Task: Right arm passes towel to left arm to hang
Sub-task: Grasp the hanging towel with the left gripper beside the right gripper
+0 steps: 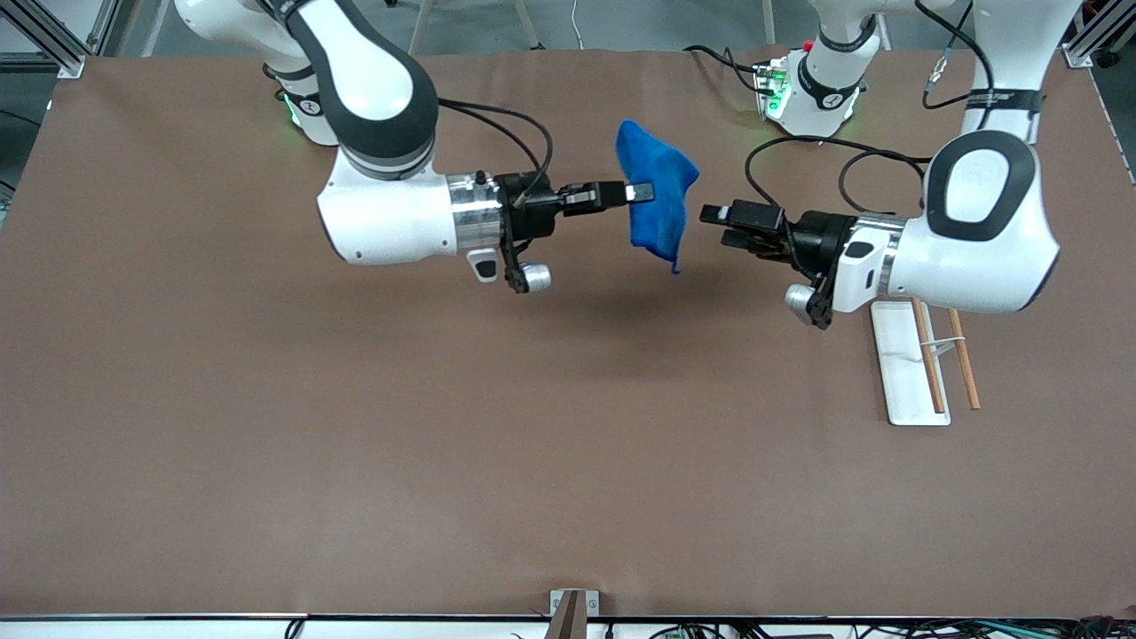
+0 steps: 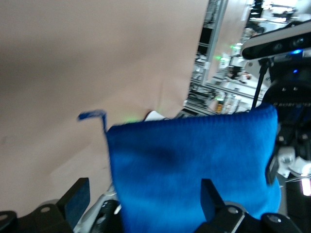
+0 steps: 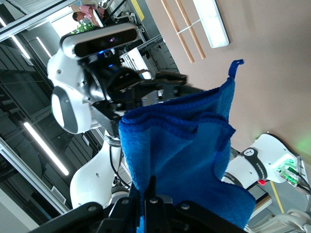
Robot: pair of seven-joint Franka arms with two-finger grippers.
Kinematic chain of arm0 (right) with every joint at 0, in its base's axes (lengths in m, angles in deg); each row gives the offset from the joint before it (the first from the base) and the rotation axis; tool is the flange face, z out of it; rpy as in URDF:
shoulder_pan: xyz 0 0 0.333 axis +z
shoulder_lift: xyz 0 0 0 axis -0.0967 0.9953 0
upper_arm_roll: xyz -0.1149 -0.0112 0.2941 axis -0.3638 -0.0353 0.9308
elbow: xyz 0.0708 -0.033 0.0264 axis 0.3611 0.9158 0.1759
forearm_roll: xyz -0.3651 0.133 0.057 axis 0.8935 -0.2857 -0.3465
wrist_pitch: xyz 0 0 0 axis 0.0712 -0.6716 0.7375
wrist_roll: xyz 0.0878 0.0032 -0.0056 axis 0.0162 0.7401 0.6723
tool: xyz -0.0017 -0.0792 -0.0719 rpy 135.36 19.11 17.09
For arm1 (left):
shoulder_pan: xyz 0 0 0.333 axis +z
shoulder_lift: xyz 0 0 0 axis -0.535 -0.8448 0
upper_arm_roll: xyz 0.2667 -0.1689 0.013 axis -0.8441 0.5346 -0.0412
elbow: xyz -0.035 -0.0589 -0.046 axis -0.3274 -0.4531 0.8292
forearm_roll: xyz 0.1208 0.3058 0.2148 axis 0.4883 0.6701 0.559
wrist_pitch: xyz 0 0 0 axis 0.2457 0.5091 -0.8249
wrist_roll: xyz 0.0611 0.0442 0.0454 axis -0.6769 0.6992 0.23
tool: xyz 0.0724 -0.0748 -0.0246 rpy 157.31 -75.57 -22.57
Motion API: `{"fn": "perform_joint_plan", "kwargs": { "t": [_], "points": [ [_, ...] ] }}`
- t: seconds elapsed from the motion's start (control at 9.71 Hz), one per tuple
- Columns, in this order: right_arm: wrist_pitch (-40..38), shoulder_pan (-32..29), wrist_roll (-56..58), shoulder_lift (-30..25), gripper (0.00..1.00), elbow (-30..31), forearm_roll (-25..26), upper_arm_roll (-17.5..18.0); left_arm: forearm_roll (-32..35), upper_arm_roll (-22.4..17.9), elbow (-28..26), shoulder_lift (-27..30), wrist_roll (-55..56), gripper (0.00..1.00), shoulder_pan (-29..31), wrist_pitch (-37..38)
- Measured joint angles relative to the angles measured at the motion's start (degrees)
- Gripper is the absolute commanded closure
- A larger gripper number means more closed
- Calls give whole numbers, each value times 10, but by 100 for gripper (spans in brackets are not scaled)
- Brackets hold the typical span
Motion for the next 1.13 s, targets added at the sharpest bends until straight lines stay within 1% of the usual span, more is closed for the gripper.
{"fn": "perform_joint_plan", "kwargs": {
  "t": [0.31, 0.52, 0.62, 0.72, 0.93, 1.13],
  "points": [
    [20, 13, 0, 0, 99, 3, -4, 0, -93, 4, -85, 10, -92, 1, 7, -4],
    [22, 14, 2, 0, 99, 4, -5, 0, -134, 4, -116, 22, -110, 2, 14, -4],
    [26, 14, 3, 0, 99, 4, -5, 0, -153, 4, -125, 26, -110, 5, 14, -4],
    [28, 15, 3, 0, 99, 4, -5, 0, -165, 5, -132, 27, -111, 7, 15, 2],
    [31, 17, 4, 0, 99, 4, -5, 0, -170, 5, -150, 28, -130, 7, 31, 29],
    [33, 18, 4, 0, 98, 4, -5, 0, -170, 5, -161, 28, -146, 7, 47, 39]
  ]
}}
